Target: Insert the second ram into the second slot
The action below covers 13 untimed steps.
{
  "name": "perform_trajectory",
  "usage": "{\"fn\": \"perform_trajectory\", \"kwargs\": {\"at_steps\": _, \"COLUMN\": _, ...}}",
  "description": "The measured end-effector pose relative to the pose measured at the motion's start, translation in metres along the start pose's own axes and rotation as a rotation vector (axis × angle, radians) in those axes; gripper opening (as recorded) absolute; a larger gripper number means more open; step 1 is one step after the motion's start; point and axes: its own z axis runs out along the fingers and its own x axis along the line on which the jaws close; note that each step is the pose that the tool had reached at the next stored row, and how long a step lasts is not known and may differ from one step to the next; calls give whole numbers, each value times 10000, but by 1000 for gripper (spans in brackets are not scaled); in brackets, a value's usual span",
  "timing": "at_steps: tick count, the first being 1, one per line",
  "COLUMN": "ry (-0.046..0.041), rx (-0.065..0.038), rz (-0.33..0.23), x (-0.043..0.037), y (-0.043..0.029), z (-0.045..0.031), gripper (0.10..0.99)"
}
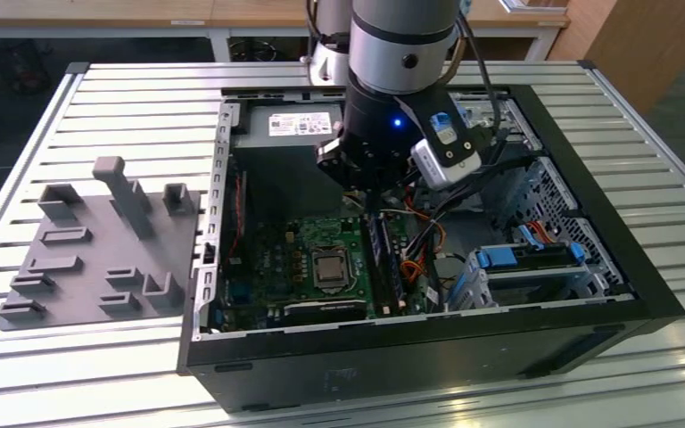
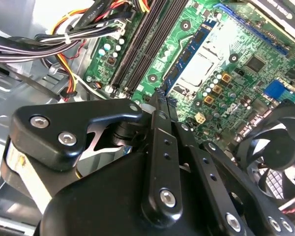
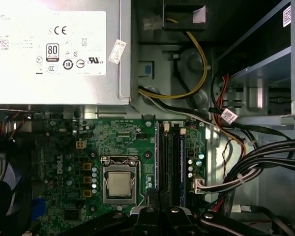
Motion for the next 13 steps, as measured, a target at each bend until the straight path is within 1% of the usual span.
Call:
{"fn": "perform_trajectory", "kwargs": {"at_steps": 6, "ry": 90, "rx": 1, "rz": 2, "x": 1, "y": -1, "z": 40, "gripper": 118}}
{"fn": "perform_trajectory", "kwargs": {"at_steps": 10, "ry": 104, "rx": 3, "rz": 1, "x": -1, "y": -7, "z": 55, "gripper": 118}}
{"fn": "perform_trajectory", "kwargs": {"at_steps": 13, "ry": 107, "rx": 2, "rz": 1, "x": -3, "y": -39, "z": 68, "gripper": 118}}
